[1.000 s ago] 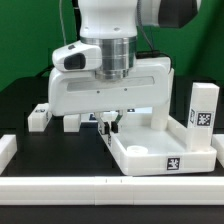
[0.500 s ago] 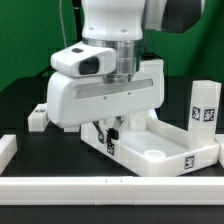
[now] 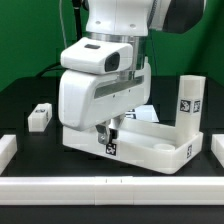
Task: Assemble desk
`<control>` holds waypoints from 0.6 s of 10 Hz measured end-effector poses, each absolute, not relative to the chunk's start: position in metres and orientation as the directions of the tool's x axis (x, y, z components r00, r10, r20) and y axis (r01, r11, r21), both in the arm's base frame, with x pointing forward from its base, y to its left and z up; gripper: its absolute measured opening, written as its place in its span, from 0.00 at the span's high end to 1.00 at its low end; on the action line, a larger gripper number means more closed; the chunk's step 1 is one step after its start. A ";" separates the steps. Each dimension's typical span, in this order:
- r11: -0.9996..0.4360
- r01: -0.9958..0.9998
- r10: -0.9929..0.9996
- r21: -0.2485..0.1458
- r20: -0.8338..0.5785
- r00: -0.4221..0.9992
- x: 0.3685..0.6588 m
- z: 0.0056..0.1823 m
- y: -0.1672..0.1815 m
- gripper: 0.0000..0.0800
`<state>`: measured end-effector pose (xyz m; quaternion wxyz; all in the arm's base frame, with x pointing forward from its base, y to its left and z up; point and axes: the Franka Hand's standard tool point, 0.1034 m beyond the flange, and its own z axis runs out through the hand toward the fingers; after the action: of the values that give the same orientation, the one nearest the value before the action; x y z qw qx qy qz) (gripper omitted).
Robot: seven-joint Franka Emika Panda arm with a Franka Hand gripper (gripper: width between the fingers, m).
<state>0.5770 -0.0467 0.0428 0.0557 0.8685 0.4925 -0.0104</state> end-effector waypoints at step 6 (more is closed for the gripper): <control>-0.075 0.987 0.986 0.142 -0.134 0.095 0.615 0.052 -0.024 0.93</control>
Offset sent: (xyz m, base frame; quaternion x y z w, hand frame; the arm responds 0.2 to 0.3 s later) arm 0.0461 0.0448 0.0091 -0.0448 0.0475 -0.3305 0.9415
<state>0.6151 -0.0236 0.0522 0.0981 0.7333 0.6728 -0.0013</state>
